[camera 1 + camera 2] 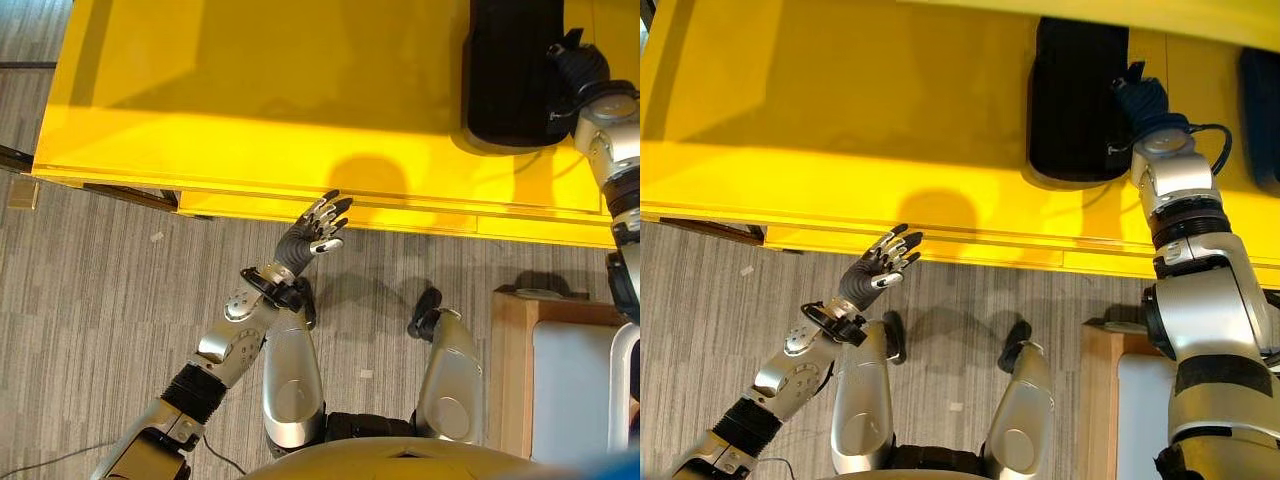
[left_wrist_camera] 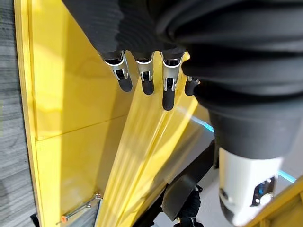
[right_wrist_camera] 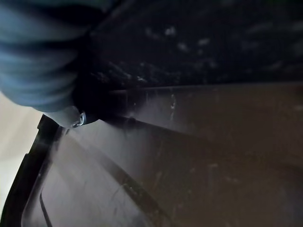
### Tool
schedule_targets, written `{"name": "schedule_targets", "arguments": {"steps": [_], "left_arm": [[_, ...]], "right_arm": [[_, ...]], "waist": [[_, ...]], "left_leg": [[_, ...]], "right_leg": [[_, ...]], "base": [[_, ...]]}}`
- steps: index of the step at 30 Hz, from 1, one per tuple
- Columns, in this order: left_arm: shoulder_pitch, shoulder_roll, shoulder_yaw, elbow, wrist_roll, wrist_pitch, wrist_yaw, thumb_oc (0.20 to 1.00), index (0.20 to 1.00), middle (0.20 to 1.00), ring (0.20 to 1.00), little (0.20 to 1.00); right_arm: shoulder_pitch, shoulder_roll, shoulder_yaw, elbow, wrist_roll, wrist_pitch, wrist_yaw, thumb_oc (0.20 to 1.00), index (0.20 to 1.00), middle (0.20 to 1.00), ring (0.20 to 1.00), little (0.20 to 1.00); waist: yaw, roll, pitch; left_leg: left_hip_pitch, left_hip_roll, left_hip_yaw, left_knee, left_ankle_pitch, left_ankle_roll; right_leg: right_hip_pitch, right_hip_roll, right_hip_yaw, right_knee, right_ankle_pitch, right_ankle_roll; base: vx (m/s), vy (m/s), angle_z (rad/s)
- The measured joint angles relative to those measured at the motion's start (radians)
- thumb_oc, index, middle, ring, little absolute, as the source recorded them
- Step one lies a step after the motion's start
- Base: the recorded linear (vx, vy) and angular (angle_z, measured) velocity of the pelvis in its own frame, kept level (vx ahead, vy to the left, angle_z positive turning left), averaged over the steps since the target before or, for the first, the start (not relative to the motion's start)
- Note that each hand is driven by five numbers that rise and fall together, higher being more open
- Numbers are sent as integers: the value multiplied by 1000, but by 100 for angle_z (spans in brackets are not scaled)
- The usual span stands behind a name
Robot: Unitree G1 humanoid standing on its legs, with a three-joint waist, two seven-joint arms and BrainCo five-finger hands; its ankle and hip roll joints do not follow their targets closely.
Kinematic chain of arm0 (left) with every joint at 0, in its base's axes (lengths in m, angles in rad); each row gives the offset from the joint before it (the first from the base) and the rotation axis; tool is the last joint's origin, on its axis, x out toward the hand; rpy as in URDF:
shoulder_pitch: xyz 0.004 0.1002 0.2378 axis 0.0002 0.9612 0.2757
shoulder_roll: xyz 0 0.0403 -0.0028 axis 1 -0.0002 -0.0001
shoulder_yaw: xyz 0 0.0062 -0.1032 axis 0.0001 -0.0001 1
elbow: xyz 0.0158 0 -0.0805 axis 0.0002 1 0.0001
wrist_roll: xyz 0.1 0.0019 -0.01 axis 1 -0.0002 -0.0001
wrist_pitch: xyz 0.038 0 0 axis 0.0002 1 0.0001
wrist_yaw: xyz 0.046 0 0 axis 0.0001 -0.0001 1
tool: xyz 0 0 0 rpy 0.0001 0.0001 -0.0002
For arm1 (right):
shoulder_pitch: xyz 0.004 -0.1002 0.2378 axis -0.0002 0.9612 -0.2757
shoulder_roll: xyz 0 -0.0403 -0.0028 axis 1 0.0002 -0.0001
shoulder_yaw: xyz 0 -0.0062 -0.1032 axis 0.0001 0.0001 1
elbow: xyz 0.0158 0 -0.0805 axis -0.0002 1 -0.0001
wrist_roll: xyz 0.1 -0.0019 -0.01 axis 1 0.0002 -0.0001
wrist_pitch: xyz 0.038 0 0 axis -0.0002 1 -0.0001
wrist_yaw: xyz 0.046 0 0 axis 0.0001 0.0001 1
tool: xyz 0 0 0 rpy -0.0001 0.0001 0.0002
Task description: Move parts from the plastic box to the shelf.
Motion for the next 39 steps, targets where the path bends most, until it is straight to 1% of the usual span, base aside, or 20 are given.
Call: {"name": "schedule_targets", "arguments": {"steps": [7, 9, 13, 16, 17, 19, 22, 24, 26, 32, 35, 39], "left_arm": [[13, 1, -2, 0, -2, 1, 4, 1000, 1000, 1000, 1000, 1000], [19, 1, -5, -8, -13, 0, 9, 1000, 1000, 1000, 1000, 1000], [33, -1, -42, -31, -28, 2, 20, 1000, 1000, 1000, 1000, 1000], [36, -4, -43, -31, -30, 2, 22, 1000, 1000, 1000, 1000, 1000], [37, -3, -43, -32, -37, 2, 23, 1000, 1000, 1000, 1000, 1000], [37, -3, -43, -31, -37, 2, 24, 1000, 1000, 1000, 1000, 1000], [39, -3, -42, -32, -36, 2, 25, 1000, 1000, 1000, 1000, 1000], [49, -3, -43, -32, -37, 2, 35, 1000, 1000, 1000, 1000, 1000], [60, -2, -43, -32, -37, 2, 39, 1000, 1000, 1000, 1000, 1000], [64, -2, -42, -35, -38, 2, 40, 1000, 1000, 1000, 1000, 1000], [64, -3, -42, -36, -38, 3, 40, 1000, 1000, 1000, 1000, 1000], [67, -3, -42, -35, -38, 3, 35, 1000, 1000, 1000, 1000, 1000]], "right_arm": [[0, -30, 1, 12, -52, 0, -16, 200, 200, 200, 200, 200], [-4, -46, 1, 12, -63, 0, -18, 200, 200, 200, 200, 200], [-3, -61, 3, 13, -64, 0, -18, 200, 200, 200, 200, 200], [-3, -61, 4, 17, -65, 0, -22, 200, 200, 200, 200, 200], [-3, -61, 5, 18, -77, 0, -44, 200, 200, 200, 200, 200], [-3, -61, 5, 18, -92, 0, -50, 200, 200, 200, 200, 200], [-5, -62, 5, 18, -102, 0, -66, 200, 200, 200, 200, 200], [-28, -62, 8, 18, -102, 0, -73, 200, 200, 200, 200, 200], [-75, -63, 36, 18, -103, 0, -80, 200, 200, 200, 200, 200], [-80, -67, 39, 18, -114, 0, -85, 200, 200, 200, 200, 200], [-80, -67, 39, 18, -132, 1, -85, 200, 200, 200, 200, 200], [-80, -67, 39, 18, -141, 2, -86, 200, 200, 200, 200, 200]], "waist": [[-4, 1, -1], [2, 2, 0], [0, 14, 2], [-3, 18, 3], [-4, 23, 3], [-3, 25, 3], [-2, 27, 3], [1, 34, 4], [-7, 43, 4], [-3, 45, 4], [-2, 45, 4], [1, 45, 4]], "left_leg": [[3, 0, 7, -7, 0, 0], [0, -1, 15, -7, 1, -1], [0, -4, 18, -9, 1, -2], [-2, -5, 21, -10, 2, -3], [-1, -7, 21, -12, 3, -3], [-1, -7, 20, -13, 3, -3], [-1, -9, 15, -14, 6, -7], [-2, -10, 15, -21, 11, -15], [-2, -16, 19, -39, 21, -17], [2, -20, 19, -46, 25, -19], [2, -20, 16, -46, 26, -22], [2, -19, 8, -56, 35, -35]], "right_leg": [[-6, -1, 4, 0, 0, 0], [-25, -2, 16, 11, -3, -5], [-33, -3, 24, 14, -4, -6], [-40, -4, 28, 18, -4, -6], [-40, -4, 28, 18, -4, -6], [-41, -4, 28, 19, -5, -6], [-46, -9, 30, 41, -22, -3], [-57, -11, 30, 51, -28, -7], [-68, -15, 30, 53, -29, -8], [-72, -21, 29, 71, -41, -19], [-74, -24, 29, 84, -53, -15], [-85, -24, 27, 107, -72, -21]], "base": [[61, -17, -3], [51, -8, -8], [38, 8, -4], [35, -1, -3], [0, 0, 0], [35, -35, 1], [29, -20, 7], [0, 0, 0], [29, -6, -2], [45, -20, 3], [49, -41, 5], [46, -29, 3]]}}
